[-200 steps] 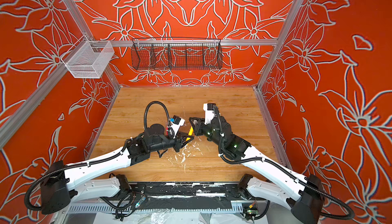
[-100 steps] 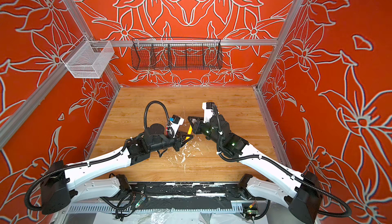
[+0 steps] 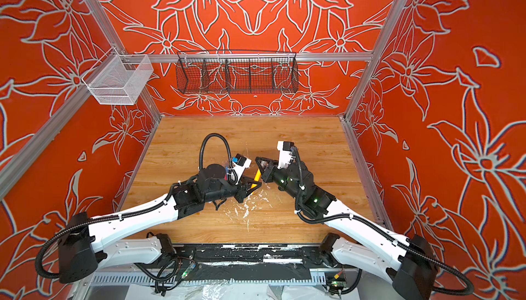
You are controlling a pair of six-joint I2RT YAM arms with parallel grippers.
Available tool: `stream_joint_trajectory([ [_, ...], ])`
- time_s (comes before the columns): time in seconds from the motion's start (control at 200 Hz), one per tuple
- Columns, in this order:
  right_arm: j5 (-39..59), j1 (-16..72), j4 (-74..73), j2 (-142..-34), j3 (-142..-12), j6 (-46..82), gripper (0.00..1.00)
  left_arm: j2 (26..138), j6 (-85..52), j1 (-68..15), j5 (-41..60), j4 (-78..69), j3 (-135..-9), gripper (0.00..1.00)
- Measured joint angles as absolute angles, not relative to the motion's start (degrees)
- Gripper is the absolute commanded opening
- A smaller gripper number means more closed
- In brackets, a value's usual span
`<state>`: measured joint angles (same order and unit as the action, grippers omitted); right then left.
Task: Insert the pens into the pen caps
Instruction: 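Push the cap down over the orange marker with the right gripper, then open the right gripper off the cap and draw it back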
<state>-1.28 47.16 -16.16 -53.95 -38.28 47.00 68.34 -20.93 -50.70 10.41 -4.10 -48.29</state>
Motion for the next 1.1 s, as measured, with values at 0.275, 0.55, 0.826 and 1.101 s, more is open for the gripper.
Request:
stream_joint_trajectory([
  [0.275,-5.3,49.56,-22.33,-50.06,-35.18,47.42,0.0,68.49,-18.98,-48.58,16.71,0.21,-52.95,0.0],
  [0.55,-8.91,52.07,-28.05,-52.95,-33.32,47.59,0.0,69.78,-19.86,-43.46,26.48,1.3,-52.93,0.0],
  [0.826,-11.44,53.54,-29.56,-54.52,-33.21,47.51,0.0,71.2,-21.26,-39.53,35.11,1.04,-52.93,0.0],
  [1.101,-13.32,55.33,-21.96,-50.57,-34.59,45.34,0.2,69.34,-17.69,-40.6,34.3,-4.03,-49.25,0.0],
])
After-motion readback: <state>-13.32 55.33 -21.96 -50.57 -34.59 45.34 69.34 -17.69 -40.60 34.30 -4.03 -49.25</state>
